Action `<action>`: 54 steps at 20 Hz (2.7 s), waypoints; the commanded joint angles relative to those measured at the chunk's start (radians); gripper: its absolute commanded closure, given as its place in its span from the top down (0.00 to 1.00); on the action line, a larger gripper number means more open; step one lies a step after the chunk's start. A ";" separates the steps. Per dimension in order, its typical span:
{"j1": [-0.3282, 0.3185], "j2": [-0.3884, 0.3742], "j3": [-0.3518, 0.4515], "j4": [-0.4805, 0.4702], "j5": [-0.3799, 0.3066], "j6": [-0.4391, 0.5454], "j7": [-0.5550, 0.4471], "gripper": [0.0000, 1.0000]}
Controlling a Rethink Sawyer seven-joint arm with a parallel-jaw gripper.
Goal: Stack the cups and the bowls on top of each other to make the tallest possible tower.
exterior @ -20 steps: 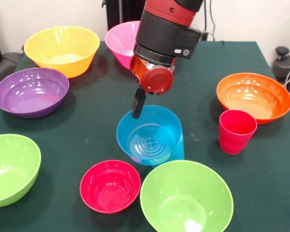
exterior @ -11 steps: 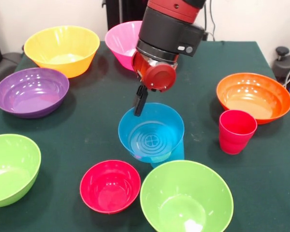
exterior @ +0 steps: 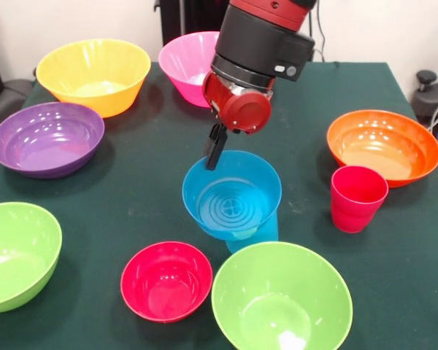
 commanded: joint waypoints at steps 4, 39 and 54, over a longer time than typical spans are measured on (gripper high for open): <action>0.020 0.041 0.049 -0.035 0.044 0.125 0.241 0.00; 0.104 0.122 -0.040 -0.109 0.119 0.173 0.339 0.00; 0.113 0.103 -0.022 -0.079 0.111 0.152 0.361 0.00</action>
